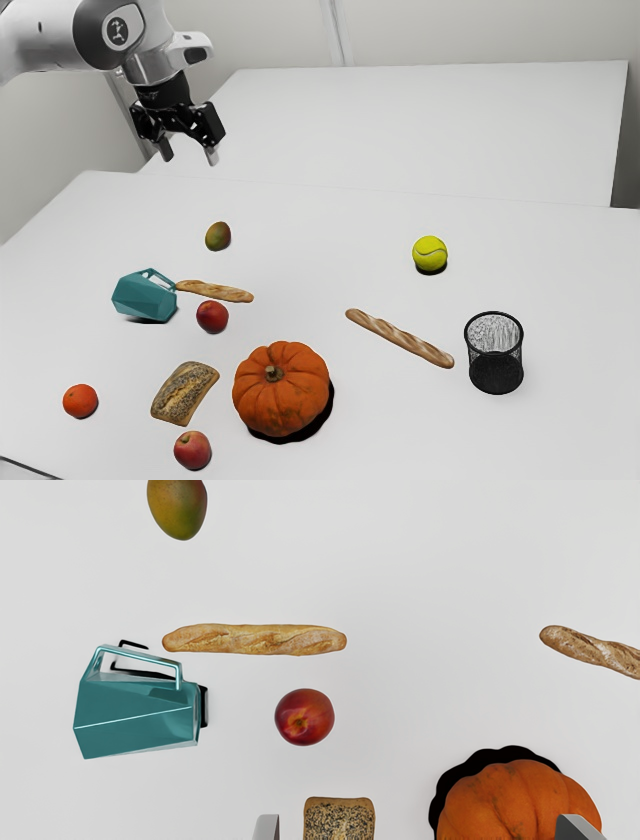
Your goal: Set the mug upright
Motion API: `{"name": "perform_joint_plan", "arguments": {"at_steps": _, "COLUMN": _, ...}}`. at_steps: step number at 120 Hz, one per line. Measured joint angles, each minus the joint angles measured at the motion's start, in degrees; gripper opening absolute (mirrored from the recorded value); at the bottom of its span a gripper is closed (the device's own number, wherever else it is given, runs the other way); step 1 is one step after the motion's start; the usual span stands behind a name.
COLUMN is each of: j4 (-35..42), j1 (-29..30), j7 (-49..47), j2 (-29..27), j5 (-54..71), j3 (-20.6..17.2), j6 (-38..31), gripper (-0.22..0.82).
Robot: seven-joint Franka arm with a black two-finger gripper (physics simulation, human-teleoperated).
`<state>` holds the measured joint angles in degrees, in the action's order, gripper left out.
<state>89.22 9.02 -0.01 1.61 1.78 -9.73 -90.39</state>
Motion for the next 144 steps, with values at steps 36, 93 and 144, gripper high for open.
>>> {"name": "perform_joint_plan", "arguments": {"at_steps": 36, "j4": 0.55, "j1": 0.54, "j7": 0.09, "j2": -0.46, "j5": -1.66, "j3": 0.1, "j6": 0.35, "gripper": 0.6}}
{"name": "perform_joint_plan", "arguments": {"at_steps": 93, "j4": 13.65, "j1": 7.69, "j7": 8.46, "j2": -2.8, "j5": -10.23, "j3": -0.12, "j6": -3.93, "gripper": 0.6}}
{"name": "perform_joint_plan", "arguments": {"at_steps": 144, "j4": 16.77, "j1": 25.47, "j7": 26.24, "j2": 5.04, "j5": -15.12, "j3": -0.17, "j6": -12.98, "gripper": 0.6}}
